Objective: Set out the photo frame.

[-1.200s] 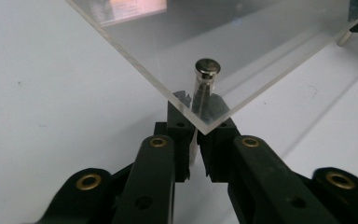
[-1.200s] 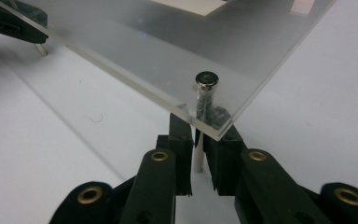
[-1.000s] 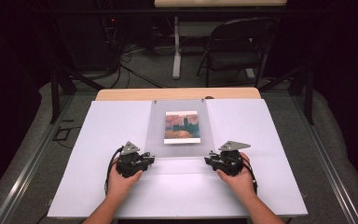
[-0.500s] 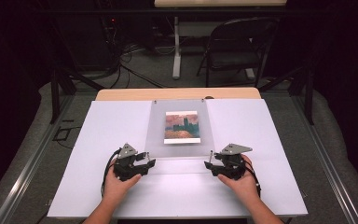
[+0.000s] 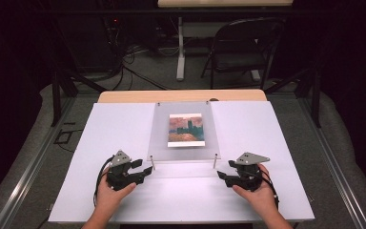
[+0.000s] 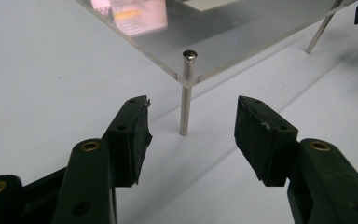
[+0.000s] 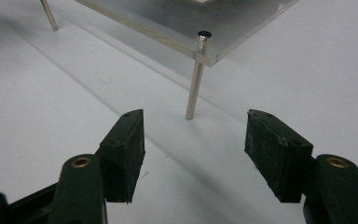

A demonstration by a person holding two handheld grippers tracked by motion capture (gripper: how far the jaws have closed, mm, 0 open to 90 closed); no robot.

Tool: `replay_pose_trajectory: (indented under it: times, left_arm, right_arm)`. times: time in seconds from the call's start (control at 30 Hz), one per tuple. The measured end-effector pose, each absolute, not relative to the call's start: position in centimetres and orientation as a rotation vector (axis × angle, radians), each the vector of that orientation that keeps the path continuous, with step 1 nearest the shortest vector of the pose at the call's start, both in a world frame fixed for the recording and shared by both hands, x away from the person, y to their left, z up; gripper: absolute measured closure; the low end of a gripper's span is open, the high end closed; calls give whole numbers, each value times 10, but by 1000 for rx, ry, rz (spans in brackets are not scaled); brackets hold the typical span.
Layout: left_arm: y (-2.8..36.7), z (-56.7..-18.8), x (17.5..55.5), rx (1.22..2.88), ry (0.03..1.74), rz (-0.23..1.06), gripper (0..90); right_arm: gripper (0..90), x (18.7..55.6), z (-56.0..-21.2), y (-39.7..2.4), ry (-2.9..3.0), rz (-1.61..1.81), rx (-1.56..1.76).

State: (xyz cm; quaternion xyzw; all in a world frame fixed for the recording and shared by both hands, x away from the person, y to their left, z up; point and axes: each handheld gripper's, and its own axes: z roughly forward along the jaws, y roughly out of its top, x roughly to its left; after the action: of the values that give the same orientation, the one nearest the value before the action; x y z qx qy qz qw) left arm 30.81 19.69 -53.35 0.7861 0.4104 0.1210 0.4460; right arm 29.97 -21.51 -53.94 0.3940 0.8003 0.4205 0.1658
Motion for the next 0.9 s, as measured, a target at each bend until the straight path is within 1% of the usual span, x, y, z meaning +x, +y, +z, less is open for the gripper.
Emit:
replay_pose_trajectory:
  times: [0.13,0.3,0.37,0.43,0.5,0.6,0.7,0.77,0.9]
  left_arm:
    - [203,-525,306,1951,986,273,432]
    - [211,-514,312,1918,983,307,417]
    - [214,-509,319,1912,985,314,400]
    - [215,-504,330,1894,1006,310,374]
    - [217,-501,344,1872,1036,307,353]
    - [218,-496,368,1823,1077,293,351]
    - [215,-493,392,1805,1121,306,367]
    - [212,-494,409,1796,1128,299,397]
    - [203,-499,441,1797,1159,299,403]
  right_arm:
    - [392,298,-532,-222,2294,1182,1115]
    - [420,303,-519,-235,2258,1176,1119]
    - [411,308,-512,-242,2241,1174,1142]
    - [383,317,-505,-246,2227,1184,1183]
    - [381,330,-498,-248,2208,1180,1218]
    - [374,356,-491,-246,2201,1178,1217]
    - [364,388,-487,-238,2200,1193,1218]
    - [364,410,-486,-231,2180,1201,1238]
    - [357,451,-490,-218,2149,1218,1276]
